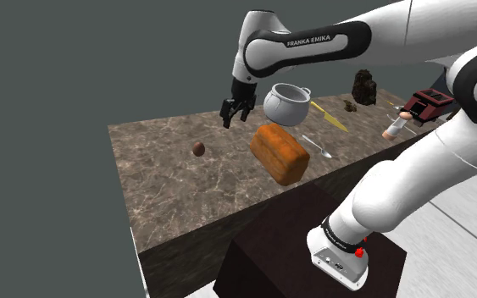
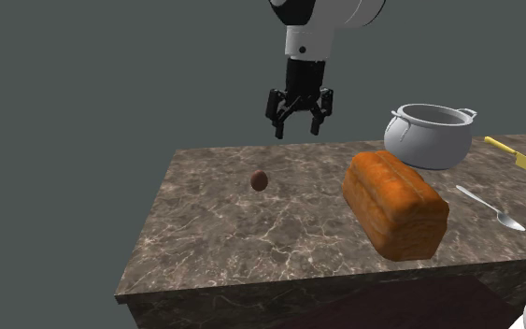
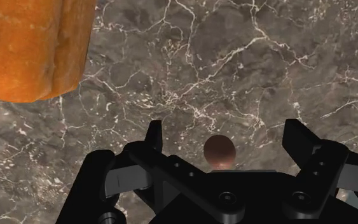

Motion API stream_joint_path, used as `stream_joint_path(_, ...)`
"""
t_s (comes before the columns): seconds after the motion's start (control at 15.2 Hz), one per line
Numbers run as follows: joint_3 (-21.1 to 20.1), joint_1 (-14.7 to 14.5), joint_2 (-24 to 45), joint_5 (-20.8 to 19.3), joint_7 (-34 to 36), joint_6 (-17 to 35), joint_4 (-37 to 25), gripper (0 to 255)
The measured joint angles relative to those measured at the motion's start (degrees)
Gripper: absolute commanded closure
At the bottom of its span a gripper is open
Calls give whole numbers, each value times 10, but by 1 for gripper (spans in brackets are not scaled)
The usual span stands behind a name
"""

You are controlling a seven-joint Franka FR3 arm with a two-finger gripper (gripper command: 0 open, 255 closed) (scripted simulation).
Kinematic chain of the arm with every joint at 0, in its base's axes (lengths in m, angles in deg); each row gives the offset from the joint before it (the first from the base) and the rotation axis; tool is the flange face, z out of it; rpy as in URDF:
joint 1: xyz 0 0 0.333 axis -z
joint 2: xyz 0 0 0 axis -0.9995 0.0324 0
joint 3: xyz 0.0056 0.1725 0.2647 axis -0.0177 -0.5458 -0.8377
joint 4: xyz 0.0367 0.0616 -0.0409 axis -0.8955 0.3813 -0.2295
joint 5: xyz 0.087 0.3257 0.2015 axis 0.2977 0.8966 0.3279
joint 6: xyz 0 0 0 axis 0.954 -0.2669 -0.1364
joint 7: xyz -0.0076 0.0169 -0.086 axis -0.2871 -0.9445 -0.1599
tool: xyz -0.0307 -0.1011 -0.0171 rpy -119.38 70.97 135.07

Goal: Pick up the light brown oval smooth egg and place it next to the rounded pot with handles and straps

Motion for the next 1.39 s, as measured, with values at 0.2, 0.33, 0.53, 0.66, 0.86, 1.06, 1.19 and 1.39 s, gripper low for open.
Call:
stream_joint_path(0.2,-6,-3,58,-6,10,26,-26,0)
stream_joint_path(0.33,-9,-4,104,-12,15,47,-47,0)
stream_joint_path(0.53,-13,-9,167,-21,28,68,-83,0)
stream_joint_path(0.66,-15,-14,213,-29,37,76,-117,0)
stream_joint_path(0.86,-15,-21,278,-39,47,91,-160,0)
stream_joint_path(1.06,-14,-25,318,-44,52,103,-185,0)
stream_joint_path(1.19,-14,-27,329,-46,52,116,-183,0)
stream_joint_path(1.39,-13,-28,342,-47,54,132,-179,0)
